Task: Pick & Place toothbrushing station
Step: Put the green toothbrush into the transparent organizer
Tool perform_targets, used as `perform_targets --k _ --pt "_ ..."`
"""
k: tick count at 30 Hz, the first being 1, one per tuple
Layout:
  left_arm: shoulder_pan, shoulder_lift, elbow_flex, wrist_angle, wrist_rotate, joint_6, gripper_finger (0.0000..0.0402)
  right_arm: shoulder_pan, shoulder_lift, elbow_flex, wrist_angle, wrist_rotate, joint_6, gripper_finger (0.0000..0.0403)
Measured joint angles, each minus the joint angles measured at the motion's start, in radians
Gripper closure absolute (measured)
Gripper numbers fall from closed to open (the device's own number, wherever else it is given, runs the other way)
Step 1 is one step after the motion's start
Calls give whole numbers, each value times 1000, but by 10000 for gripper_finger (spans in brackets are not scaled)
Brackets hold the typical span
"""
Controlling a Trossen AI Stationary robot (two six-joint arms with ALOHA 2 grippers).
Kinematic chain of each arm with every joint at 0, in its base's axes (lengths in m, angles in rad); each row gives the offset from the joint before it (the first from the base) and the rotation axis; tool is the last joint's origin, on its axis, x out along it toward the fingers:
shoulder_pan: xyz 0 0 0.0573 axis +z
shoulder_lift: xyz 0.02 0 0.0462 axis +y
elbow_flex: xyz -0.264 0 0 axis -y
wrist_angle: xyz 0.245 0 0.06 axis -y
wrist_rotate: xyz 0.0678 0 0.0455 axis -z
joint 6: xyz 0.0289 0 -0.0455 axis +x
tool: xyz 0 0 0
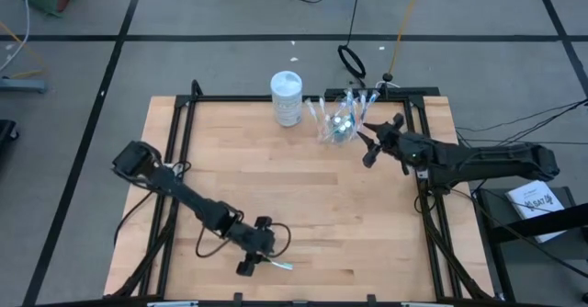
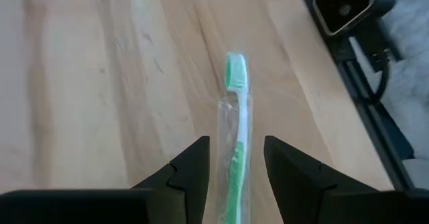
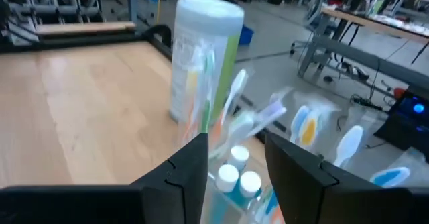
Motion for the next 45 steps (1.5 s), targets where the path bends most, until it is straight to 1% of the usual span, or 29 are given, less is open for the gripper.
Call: perform_targets --k 4,6,11,14,17,22,24,25,27,28,31,33,35,36,38,40,43,45 --pt "-20 78 0 44 -3 -14 256 0 32 0 -7 -13 16 264" --pt "-26 114 0 61 -3 -14 256 0 43 0 -6 -57 34 264" --pt "-27 170 3 92 20 8 256 0 53 0 0 -209 48 264" --pt "-27 166 3 89 3 58 260 0 53 0 2 -237 48 264" --pt "-25 149 3 72 -8 157 284 0 53 0 6 -236 38 264" --pt "-1 102 -1 2 -31 263 360 0 53 0 39 -235 -10 264" --pt "11 67 -3 -41 -66 306 386 0 53 0 69 -235 -10 264" --pt "17 47 -5 -59 -90 331 390 0 53 0 86 -235 -10 264" --pt "31 -6 -4 -72 -157 404 384 0 53 0 117 -235 -10 264" --pt "37 -38 -4 -73 -208 449 380 0 53 0 133 -235 -10 264" --pt "63 -121 -1 -36 -354 620 378 0 53 0 171 -236 -10 264" --pt "89 -169 -3 24 -450 739 388 0 53 0 182 -241 -22 264" --pt "128 -218 -2 95 -511 846 394 0 55 0 178 -273 -54 264" --pt "151 -242 -2 138 -516 892 393 0 59 0 180 -290 -67 264" --pt "208 -274 -1 229 -469 953 386 0 67 0 186 -332 -85 264" --pt "271 -301 -1 269 -372 977 379 0 83 0 227 -377 -116 264" --pt "387 -312 -1 299 -167 996 386 0 121 0 303 -468 -198 264" --pt "469 -292 -1 341 -3 966 394 0 155 0 352 -535 -254 264"
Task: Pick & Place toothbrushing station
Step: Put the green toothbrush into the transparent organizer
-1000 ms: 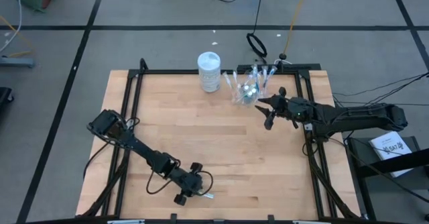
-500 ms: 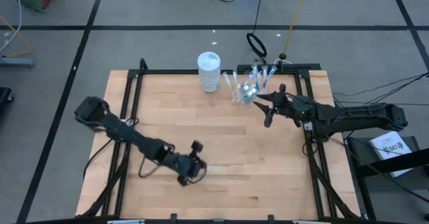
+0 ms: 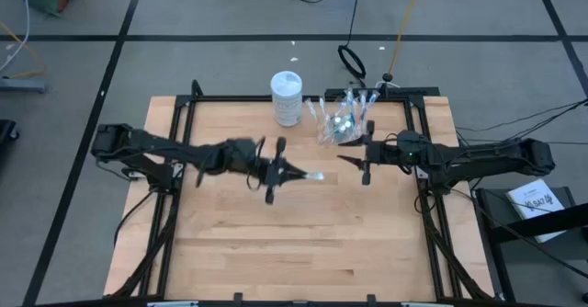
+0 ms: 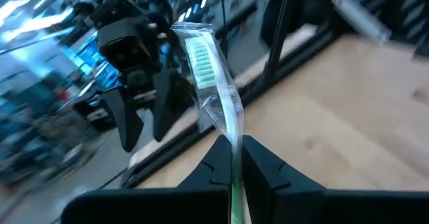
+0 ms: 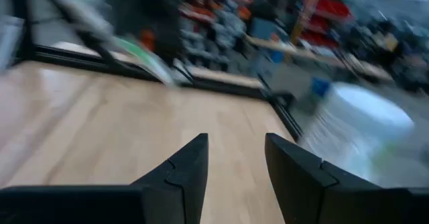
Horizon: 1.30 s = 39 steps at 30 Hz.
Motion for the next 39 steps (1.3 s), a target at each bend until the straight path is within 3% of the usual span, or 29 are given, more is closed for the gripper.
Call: perform_targets --k 2,4,10,16,31,39 --pt "70 32 0 58 132 -45 392 0 40 0 75 -48 -30 264" --pt "121 77 0 139 177 -103 384 0 84 0 153 -69 -35 264" --pt "180 210 0 411 184 -186 394 0 221 0 396 -68 -36 264" --pt "184 257 0 498 183 -182 381 0 307 0 554 -68 40 264" --pt "176 257 0 573 175 -163 372 -2 305 0 574 -120 97 264" --pt "176 257 0 593 99 -187 372 -2 305 0 603 -119 102 264"
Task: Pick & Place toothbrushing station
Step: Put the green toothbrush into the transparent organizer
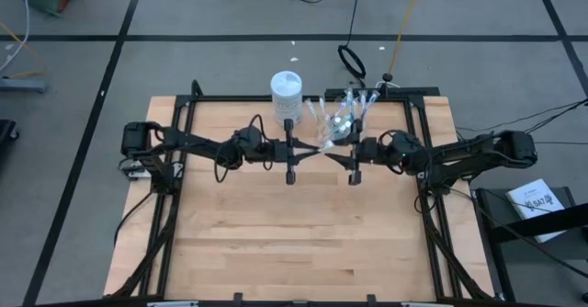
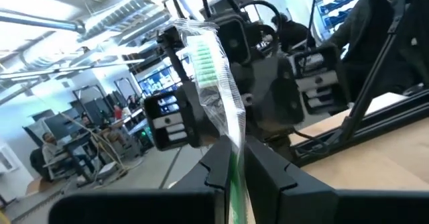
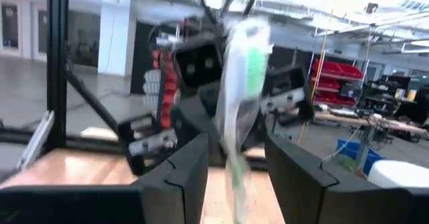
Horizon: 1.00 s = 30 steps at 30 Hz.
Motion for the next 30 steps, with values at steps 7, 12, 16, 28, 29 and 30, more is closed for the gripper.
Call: perform_targets --k 7,12,16,28,29,30 --pt "-8 3 0 4 -2 8 371 0 0 0 61 29 106 264" --pt "-8 3 0 2 -25 8 371 1 56 0 129 30 129 264" --pt "-8 3 0 2 -36 1 371 1 125 0 231 30 133 264" --pt "-8 4 1 -6 -38 -11 371 1 197 0 358 34 127 309" --pt "-8 4 1 -7 -39 -18 371 1 197 0 358 34 127 320" --pt "-8 4 1 -7 -41 -27 371 1 197 0 358 34 127 331"
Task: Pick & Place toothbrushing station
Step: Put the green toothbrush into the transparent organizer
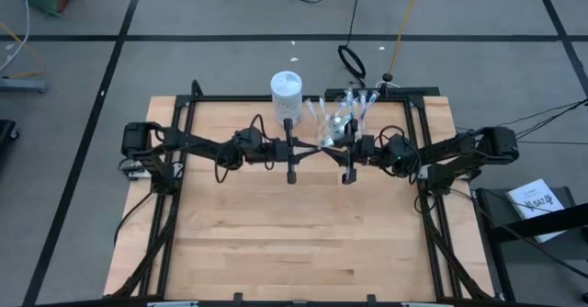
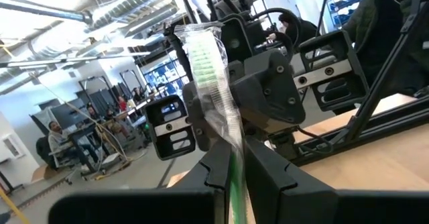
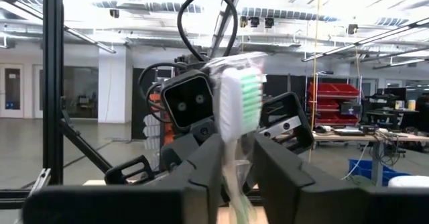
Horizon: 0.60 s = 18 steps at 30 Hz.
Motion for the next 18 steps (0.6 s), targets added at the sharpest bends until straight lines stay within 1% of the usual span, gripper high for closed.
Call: perform_targets --k 4,6,8,11,15,18 --pt "-1 0 0 0 -4 -15 371 0 0 0 -9 -4 -15 376" --pt "-2 0 0 0 -6 -17 371 0 0 0 -10 -5 -26 391" --pt "-6 0 0 0 -15 -24 370 0 0 0 -11 -7 -29 393" --pt "-14 1 0 -1 -42 -14 362 0 -1 0 -18 -7 -28 383" --pt "-26 1 0 -8 -65 -6 325 0 0 0 -31 -5 -30 386" --pt "-34 1 0 -43 -132 -15 289 -1 0 0 -45 -1 -34 394"
